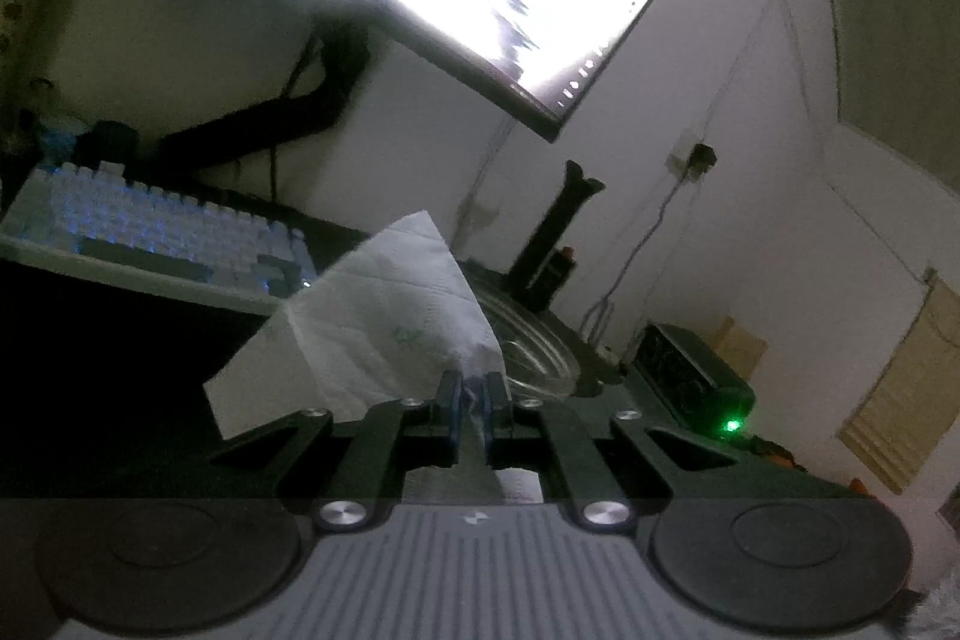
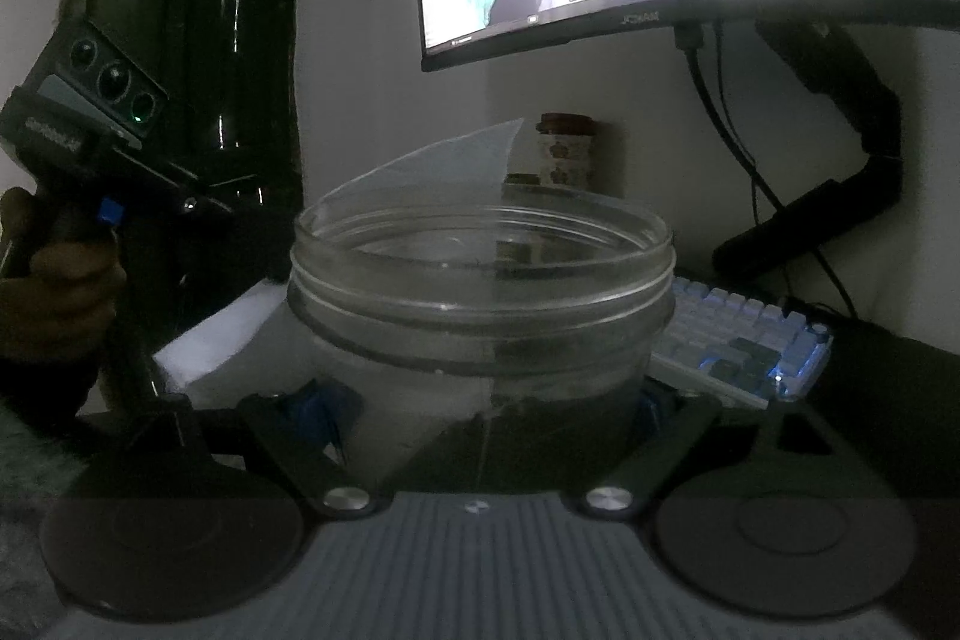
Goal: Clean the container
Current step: 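Wipe inside the jar again with the tissue in the left tool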
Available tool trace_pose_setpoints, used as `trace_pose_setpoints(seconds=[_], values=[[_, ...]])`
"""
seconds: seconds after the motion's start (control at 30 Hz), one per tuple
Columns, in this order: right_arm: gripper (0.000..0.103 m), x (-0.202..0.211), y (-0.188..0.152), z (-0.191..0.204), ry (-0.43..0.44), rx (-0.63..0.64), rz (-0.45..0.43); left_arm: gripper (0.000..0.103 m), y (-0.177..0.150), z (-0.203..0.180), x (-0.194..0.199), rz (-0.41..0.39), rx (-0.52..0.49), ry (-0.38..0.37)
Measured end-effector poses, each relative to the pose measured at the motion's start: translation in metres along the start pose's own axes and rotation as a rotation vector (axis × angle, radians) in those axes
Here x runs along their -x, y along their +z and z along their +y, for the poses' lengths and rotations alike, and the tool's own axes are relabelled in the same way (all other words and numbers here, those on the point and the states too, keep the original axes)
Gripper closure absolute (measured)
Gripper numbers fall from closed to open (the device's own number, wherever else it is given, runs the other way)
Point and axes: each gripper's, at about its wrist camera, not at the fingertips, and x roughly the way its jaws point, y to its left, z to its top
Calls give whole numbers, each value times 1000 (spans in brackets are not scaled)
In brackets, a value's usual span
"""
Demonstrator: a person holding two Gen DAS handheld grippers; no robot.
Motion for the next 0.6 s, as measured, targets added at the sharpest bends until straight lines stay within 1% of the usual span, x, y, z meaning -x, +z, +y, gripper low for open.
trace_pose_setpoints(seconds=[0.1,0.23,0.33,0.43,0.6], values=[[13,0,0,1,1,4,0,98,2,5,2,-14,2,26],[13,0,0,2,12,18,-2,98,3,20,-4,8,38,63],[13,0,0,2,16,17,-2,98,-2,35,-17,59,83,66],[13,0,1,0,16,6,0,98,-8,46,-27,88,101,84],[13,1,-2,6,14,6,-3,99,-11,58,-34,123,131,77]])
